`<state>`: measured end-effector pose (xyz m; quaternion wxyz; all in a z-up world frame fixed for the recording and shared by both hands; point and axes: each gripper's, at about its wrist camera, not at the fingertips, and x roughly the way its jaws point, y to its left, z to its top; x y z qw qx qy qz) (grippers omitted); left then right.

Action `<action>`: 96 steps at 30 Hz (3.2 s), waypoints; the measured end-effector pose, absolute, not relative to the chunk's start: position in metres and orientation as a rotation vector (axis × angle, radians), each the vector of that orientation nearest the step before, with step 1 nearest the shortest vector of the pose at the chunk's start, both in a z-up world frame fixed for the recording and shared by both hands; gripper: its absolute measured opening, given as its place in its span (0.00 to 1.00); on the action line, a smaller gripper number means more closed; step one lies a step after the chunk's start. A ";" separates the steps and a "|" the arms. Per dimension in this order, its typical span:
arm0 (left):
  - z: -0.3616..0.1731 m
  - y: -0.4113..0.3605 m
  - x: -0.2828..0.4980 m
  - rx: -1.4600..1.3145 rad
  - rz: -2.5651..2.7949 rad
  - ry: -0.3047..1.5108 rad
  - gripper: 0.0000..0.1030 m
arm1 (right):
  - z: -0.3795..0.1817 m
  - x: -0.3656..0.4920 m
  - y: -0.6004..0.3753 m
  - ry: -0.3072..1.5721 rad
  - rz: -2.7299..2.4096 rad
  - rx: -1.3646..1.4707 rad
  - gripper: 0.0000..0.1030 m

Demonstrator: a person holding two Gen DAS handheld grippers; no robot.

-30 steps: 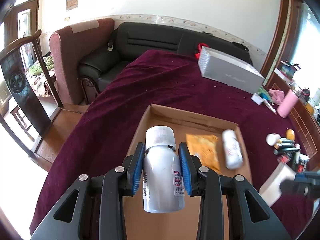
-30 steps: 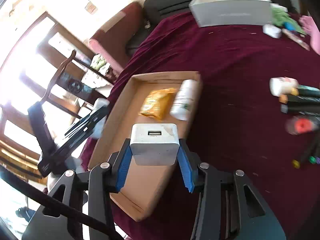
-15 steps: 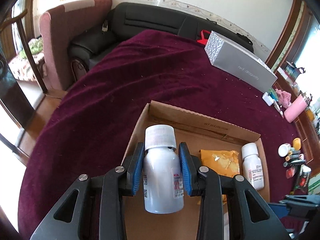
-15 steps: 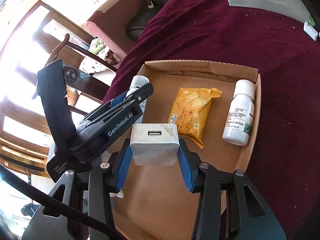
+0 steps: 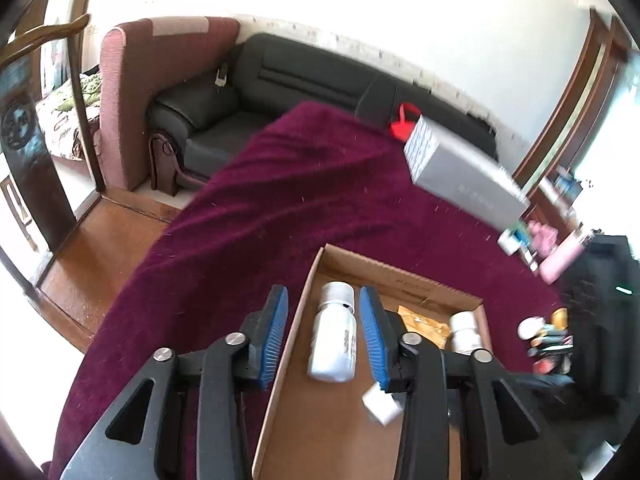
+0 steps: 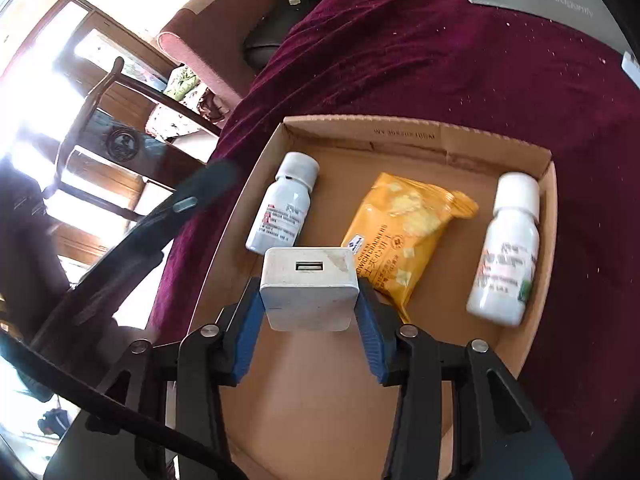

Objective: Organize objects
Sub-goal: 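Carry the bottle and charger to the box and open both tools to release them, then grasp the QR-code white bottle with the left tool while the right tool returns to the pile, then grasp the black snack packet with the right tool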

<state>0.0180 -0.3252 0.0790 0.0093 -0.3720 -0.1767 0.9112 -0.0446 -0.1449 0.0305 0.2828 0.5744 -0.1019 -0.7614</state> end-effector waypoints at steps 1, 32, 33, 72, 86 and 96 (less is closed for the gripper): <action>0.082 -0.330 0.026 -1.135 2.855 -0.573 0.37 | 0.031 -0.047 -0.148 -0.266 -2.045 1.537 0.43; 0.101 -0.211 0.081 -1.121 2.565 -0.499 0.54 | 0.093 0.029 0.068 -0.386 -2.632 1.235 0.60; 0.100 -0.196 0.081 -1.138 2.532 -0.477 0.54 | 0.093 0.034 0.082 -0.403 -2.665 1.221 0.61; 0.023 0.070 -0.076 -1.265 2.245 0.365 0.28 | 0.035 0.067 0.304 -0.971 -2.878 1.011 0.63; 0.038 -0.002 0.045 -1.333 2.337 0.139 0.28 | 0.029 0.066 0.304 -0.962 -2.883 1.056 0.63; 0.020 0.006 0.065 -1.330 2.405 0.198 0.28 | 0.038 0.088 0.325 -1.078 -2.856 1.070 0.63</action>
